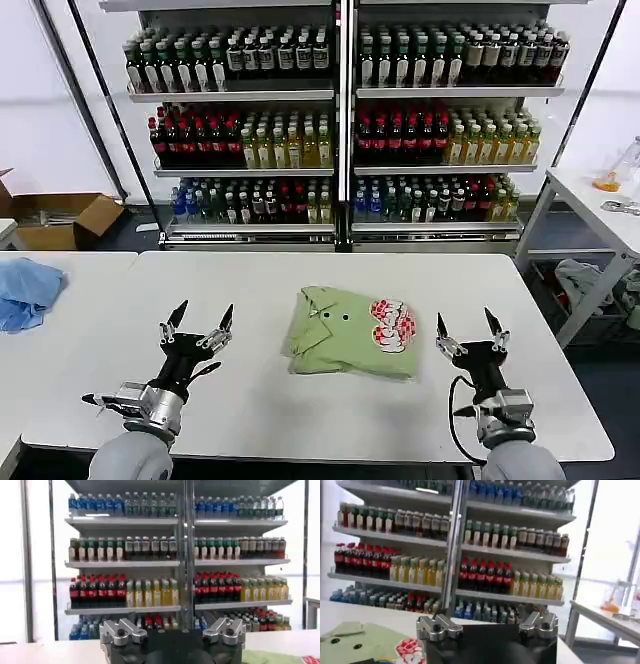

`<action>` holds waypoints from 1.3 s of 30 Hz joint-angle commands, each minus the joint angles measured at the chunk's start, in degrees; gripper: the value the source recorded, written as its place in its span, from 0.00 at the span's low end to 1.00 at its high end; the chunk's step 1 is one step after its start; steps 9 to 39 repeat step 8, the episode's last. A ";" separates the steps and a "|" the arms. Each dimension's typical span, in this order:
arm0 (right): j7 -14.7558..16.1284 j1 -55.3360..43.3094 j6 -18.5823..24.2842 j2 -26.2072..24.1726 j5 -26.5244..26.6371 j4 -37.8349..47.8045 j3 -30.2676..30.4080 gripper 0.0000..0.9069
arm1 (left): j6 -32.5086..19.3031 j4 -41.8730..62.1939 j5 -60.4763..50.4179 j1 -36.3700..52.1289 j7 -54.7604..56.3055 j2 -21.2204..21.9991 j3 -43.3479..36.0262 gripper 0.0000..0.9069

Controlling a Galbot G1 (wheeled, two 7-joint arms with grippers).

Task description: Fold and organize the clothes.

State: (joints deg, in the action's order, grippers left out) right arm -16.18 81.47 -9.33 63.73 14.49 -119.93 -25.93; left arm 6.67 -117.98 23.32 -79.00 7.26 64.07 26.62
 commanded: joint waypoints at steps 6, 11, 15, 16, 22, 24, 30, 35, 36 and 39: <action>0.96 14.22 6.27 2.50 -4.88 -9.88 -6.43 1.00 | 0.70 -2.06 -0.07 -2.57 -1.19 0.28 0.34 1.00; 2.56 14.28 4.52 2.69 -1.73 -10.32 -6.98 1.00 | 0.67 -2.46 -0.09 -3.04 -1.28 0.29 0.44 1.00; 2.56 14.28 4.52 2.69 -1.73 -10.32 -6.98 1.00 | 0.67 -2.46 -0.09 -3.04 -1.28 0.29 0.44 1.00; 2.56 14.28 4.52 2.69 -1.73 -10.32 -6.98 1.00 | 0.67 -2.46 -0.09 -3.04 -1.28 0.29 0.44 1.00; 2.56 14.28 4.52 2.69 -1.73 -10.32 -6.98 1.00 | 0.67 -2.46 -0.09 -3.04 -1.28 0.29 0.44 1.00; 2.56 14.28 4.52 2.69 -1.73 -10.32 -6.98 1.00 | 0.67 -2.46 -0.09 -3.04 -1.28 0.29 0.44 1.00; 2.56 14.28 4.52 2.69 -1.73 -10.32 -6.98 1.00 | 0.67 -2.46 -0.09 -3.04 -1.28 0.29 0.44 1.00; 2.56 14.28 4.52 2.69 -1.73 -10.32 -6.98 1.00 | 0.67 -2.46 -0.09 -3.04 -1.28 0.29 0.44 1.00; 2.56 14.28 4.52 2.69 -1.73 -10.32 -6.98 1.00 | 0.67 -2.46 -0.09 -3.04 -1.28 0.29 0.44 1.00; 2.56 14.28 4.52 2.69 -1.73 -10.32 -6.98 1.00 | 0.67 -2.46 -0.09 -3.04 -1.28 0.29 0.44 1.00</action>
